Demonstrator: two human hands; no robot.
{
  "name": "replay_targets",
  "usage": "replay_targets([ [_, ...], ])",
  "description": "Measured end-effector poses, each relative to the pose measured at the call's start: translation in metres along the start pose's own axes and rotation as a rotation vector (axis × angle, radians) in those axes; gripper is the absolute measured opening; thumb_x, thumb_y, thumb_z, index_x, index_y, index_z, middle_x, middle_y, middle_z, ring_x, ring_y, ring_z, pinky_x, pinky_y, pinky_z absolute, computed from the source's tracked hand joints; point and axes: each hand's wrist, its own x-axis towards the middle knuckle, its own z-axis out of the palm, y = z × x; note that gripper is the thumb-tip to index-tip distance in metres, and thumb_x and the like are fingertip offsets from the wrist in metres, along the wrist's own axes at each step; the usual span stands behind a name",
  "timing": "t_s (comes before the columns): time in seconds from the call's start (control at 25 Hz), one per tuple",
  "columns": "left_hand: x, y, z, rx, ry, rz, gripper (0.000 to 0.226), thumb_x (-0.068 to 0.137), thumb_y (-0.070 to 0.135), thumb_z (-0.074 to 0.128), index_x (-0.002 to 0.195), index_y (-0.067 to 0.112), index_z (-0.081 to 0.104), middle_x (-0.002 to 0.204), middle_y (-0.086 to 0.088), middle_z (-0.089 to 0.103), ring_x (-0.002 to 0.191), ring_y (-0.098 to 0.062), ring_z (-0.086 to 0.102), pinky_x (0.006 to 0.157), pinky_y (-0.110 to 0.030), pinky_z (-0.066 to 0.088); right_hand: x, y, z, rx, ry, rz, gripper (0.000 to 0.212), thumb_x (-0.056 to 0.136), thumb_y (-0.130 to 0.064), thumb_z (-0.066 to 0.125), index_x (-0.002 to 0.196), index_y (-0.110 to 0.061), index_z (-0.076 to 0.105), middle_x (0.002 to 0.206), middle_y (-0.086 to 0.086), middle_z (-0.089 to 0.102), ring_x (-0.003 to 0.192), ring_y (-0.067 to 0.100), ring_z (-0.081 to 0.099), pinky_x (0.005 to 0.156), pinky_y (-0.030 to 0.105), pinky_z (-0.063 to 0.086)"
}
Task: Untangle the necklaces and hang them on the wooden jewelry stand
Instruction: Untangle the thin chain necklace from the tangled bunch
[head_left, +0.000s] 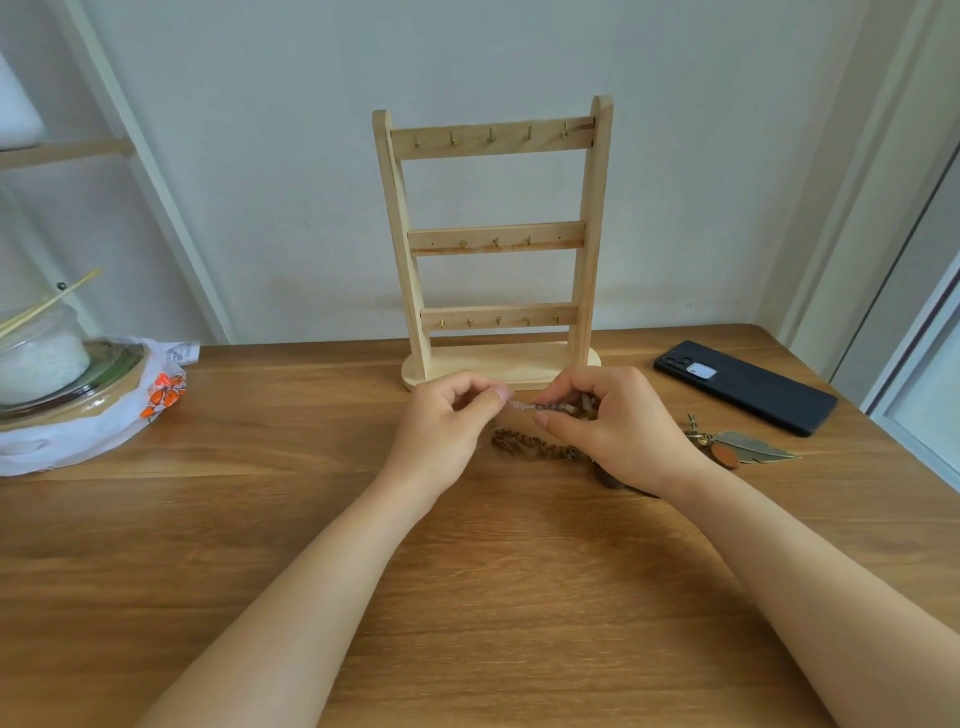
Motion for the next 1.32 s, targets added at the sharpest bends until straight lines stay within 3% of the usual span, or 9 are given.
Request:
replay_targets([
  [0.2,0.007,0.003,-0.005,-0.695,-0.027,-0.371,0.025,0.094,0.021,0.043,0.071,0.019,0.054,0.082,0.004,0.062,0.086,-0.016,0.054,0.082,-0.033,0.039,0.001,0.002,-0.001,0.0,-0.021,0.03,0.004,0.089,-0.018,0.075,0.092,-0.021,0.075,0.077,0.008,0.07,0.074,0.023,0.063,0.071,0.037,0.052],
  [0.32,0.011,0.001,-0.02,-0.875,0.275,-0.449,0.026,0.087,0.024,0.049,0.063,0.02,0.042,0.075,0.003,0.058,0.082,-0.018,0.056,0.079,-0.031,0.043,0.003,0.008,-0.002,-0.005,-0.013,0.055,0.003,0.09,-0.018,0.073,0.092,-0.02,0.074,0.076,0.013,0.068,0.074,0.029,0.062,0.071,0.041,0.052],
  [0.44,0.013,-0.001,-0.025,-0.742,0.519,-0.511,0.026,0.084,0.023,0.062,0.061,0.02,0.05,0.072,0.006,0.059,0.073,-0.013,0.059,0.071,-0.026,0.048,0.004,0.007,-0.001,-0.012,-0.024,0.062,0.004,0.091,-0.02,0.073,0.095,-0.02,0.074,0.078,0.013,0.067,0.073,0.025,0.06,0.069,0.036,0.051],
  [0.64,0.011,0.0,-0.021,-0.378,0.538,-0.34,0.011,0.084,0.011,0.068,0.094,0.016,0.067,0.087,0.005,0.062,0.085,-0.012,0.057,0.085,-0.03,0.048,0.001,0.002,-0.003,-0.009,-0.031,0.032,0.005,0.092,-0.025,0.073,0.096,-0.023,0.074,0.077,0.006,0.068,0.07,0.013,0.061,0.066,0.026,0.051],
  [0.8,0.004,0.008,-0.017,-0.203,0.273,-0.011,0.009,0.091,0.012,0.067,0.089,0.014,0.076,0.083,0.009,0.074,0.086,0.0,0.067,0.076,-0.011,0.047,0.002,0.002,-0.001,-0.012,-0.038,0.014,0.006,0.09,-0.024,0.074,0.096,-0.024,0.074,0.078,0.011,0.069,0.075,0.024,0.064,0.071,0.036,0.054],
  [0.92,-0.001,0.004,-0.005,-0.081,0.004,0.012,0.009,0.09,0.013,0.071,0.095,0.016,0.078,0.094,0.009,0.077,0.092,-0.001,0.07,0.078,-0.009,0.049,0.001,0.001,-0.001,-0.01,-0.027,-0.026,0.007,0.09,-0.02,0.075,0.096,-0.022,0.073,0.074,0.012,0.063,0.063,0.013,0.054,0.06,0.024,0.045],
  [1.04,0.0,-0.002,-0.002,-0.01,-0.064,0.002,0.01,0.089,0.012,0.073,0.095,0.017,0.079,0.092,0.005,0.077,0.092,-0.006,0.071,0.083,-0.019,0.054,0.001,0.0,-0.002,-0.001,-0.008,-0.055,0.007,0.09,-0.019,0.075,0.096,-0.021,0.073,0.07,0.01,0.061,0.06,0.007,0.048,0.057,0.016,0.04],
  [1.24,-0.001,-0.002,-0.002,-0.004,-0.125,-0.016,0.007,0.087,0.012,0.076,0.091,0.016,0.079,0.089,-0.002,0.077,0.088,-0.014,0.072,0.082,-0.023,0.056,0.001,0.004,-0.001,0.009,0.012,-0.042,0.008,0.089,-0.023,0.076,0.096,-0.024,0.073,0.078,0.005,0.069,0.072,0.021,0.063,0.066,0.036,0.054],
  [1.32,-0.001,-0.001,-0.001,0.009,-0.115,-0.021,0.004,0.085,0.013,0.077,0.088,0.016,0.079,0.087,-0.004,0.077,0.082,-0.014,0.069,0.079,-0.023,0.055,0.002,0.004,-0.001,0.004,0.019,-0.05,0.008,0.088,-0.022,0.077,0.095,-0.023,0.074,0.078,-0.007,0.069,0.068,0.009,0.06,0.061,0.023,0.049],
])
